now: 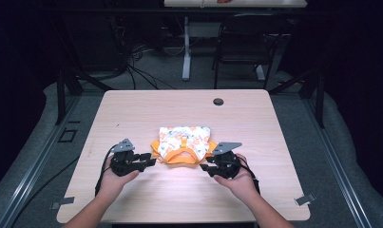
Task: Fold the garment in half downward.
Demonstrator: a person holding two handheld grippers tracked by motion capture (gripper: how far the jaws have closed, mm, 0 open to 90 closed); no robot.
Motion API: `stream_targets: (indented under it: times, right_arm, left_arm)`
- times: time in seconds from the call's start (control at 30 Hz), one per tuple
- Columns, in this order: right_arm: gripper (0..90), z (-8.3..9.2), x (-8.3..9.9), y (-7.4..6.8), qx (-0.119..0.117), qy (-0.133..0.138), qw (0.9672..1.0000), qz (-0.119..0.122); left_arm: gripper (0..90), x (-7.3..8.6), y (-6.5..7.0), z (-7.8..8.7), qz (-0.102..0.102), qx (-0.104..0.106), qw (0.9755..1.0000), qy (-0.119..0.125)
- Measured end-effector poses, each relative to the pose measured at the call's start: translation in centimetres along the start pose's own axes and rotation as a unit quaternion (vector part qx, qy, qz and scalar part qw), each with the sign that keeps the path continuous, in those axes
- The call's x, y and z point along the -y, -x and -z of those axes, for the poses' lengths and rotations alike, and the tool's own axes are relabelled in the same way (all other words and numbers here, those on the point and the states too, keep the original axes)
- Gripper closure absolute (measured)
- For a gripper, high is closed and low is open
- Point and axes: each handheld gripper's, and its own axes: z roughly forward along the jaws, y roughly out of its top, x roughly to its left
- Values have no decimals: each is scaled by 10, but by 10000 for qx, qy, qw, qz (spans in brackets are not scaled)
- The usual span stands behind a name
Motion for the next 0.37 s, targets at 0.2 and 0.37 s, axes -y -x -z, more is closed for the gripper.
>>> stream_targets:
  times: [0.2, 0.37]
  right_arm:
    - [589, 5, 15, -7, 126, 59, 9999, 24]
    - [577, 9, 23, -12, 300, 183, 9993, 100]
  left_arm:
    - [606, 13, -3, 10, 86, -124, 9999, 33]
    - [574, 19, -2, 14, -8, -227, 9997, 33]
